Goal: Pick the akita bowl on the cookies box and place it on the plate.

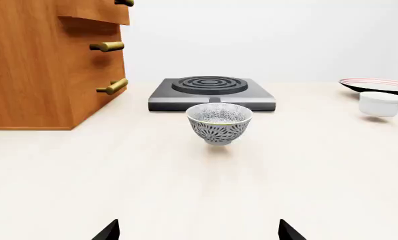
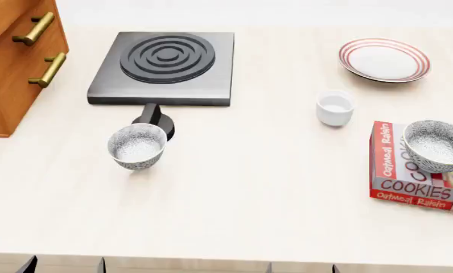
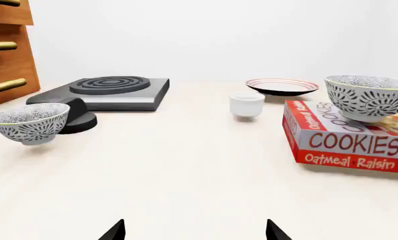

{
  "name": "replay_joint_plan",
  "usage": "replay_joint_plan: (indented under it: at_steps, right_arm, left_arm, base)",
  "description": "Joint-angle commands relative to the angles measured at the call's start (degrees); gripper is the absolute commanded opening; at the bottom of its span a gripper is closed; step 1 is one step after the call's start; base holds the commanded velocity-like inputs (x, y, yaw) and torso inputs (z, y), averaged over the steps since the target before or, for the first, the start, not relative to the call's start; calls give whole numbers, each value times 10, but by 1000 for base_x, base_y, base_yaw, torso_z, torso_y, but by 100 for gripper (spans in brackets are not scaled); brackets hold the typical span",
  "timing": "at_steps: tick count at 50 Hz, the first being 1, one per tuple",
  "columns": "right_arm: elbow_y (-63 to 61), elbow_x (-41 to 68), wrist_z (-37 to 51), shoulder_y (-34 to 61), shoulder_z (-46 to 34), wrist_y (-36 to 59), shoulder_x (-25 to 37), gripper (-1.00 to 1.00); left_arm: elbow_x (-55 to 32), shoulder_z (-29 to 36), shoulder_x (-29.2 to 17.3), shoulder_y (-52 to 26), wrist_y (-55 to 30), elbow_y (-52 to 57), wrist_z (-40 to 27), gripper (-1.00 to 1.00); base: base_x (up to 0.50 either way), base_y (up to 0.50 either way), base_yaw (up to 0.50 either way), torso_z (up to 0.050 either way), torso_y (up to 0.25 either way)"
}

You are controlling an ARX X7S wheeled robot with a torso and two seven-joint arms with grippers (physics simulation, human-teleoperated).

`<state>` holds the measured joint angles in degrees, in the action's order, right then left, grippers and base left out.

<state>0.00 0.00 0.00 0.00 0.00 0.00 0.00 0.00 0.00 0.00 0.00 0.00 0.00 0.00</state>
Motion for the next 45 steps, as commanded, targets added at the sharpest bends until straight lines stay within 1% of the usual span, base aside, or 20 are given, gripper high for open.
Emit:
replay_joint_plan:
  at_steps: [1, 7, 17, 21, 22, 23, 25, 26, 27, 28, 29, 31, 32, 35, 39, 45]
  right_arm:
    - [8, 9, 12, 3, -10, -1, 9, 100]
    - [-2, 14, 39, -2, -21, 3, 19, 100]
    - [-1, 35, 57, 5, -28, 14, 29, 100]
    - [-18, 18, 83, 7, -27, 12, 34, 100]
    - [-22, -11, 97, 10, -36, 1, 40, 100]
    - [-40, -12, 95, 8, -39, 1, 43, 100]
    - [-81, -8, 97, 10, -35, 24, 46, 100]
    - [-108, -6, 95, 13, -33, 52, 50, 100]
    - [-110, -5, 96, 13, -34, 53, 51, 100]
    - [-160, -2, 97, 18, -26, 81, 56, 100]
    - [-174, -1, 98, 19, -25, 90, 57, 100]
    - [-205, -7, 104, 20, -24, 105, 62, 100]
    - [-225, -17, 107, 22, -25, 116, 66, 100]
    - [-250, -31, 114, 22, -29, 122, 72, 100]
    - [-296, -16, 109, 23, -21, 153, 77, 100]
    - [-338, -13, 106, 23, -23, 178, 86, 100]
  left_arm:
    - [-10, 11, -9, 2, 3, 2, -8, 100]
    - [-21, 25, -21, 6, 8, 6, -21, 100]
    - [-30, 32, -31, 2, 7, 8, -45, 100]
    - [-28, 22, -30, -8, 34, 15, -72, 100]
    - [-9, 24, -34, -8, 66, 25, -83, 100]
    - [-1, 23, -35, -9, 72, 33, -91, 100]
    - [-4, 18, -40, -15, 55, 62, -96, 100]
    - [-1, 17, -42, -18, 46, 79, -100, 100]
    - [-2, 17, -43, -18, 46, 80, -101, 100]
    - [-9, 13, -46, -24, 21, 103, -101, 100]
    - [-13, 9, -48, -32, -6, 129, -103, 100]
    - [-30, 1, -48, -35, -26, 162, -105, 100]
    - [-45, -5, -50, -37, -50, 189, -104, 100]
    - [-57, -9, -55, -40, -86, 234, -109, 100]
    - [-64, -14, -60, -41, -103, 264, -115, 100]
    - [-69, -18, -66, -48, -109, 266, -124, 100]
  base:
    - [0, 0, 0, 0, 0]
    - [0, 0, 0, 0, 0]
    - [0, 0, 0, 0, 0]
    - [0, 0, 0, 0, 0]
    - [105, 0, 0, 0, 0]
    - [191, 0, 0, 0, 0]
    - [393, 0, 0, 0, 0]
    - [500, 0, 0, 0, 0]
    - [500, 0, 0, 0, 0]
    - [500, 0, 0, 0, 0]
    - [500, 0, 0, 0, 0]
    - [500, 0, 0, 0, 0]
    - [500, 0, 0, 0, 0]
    - [500, 0, 0, 0, 0]
    - [500, 0, 0, 0, 0]
    - [500, 0, 0, 0, 0]
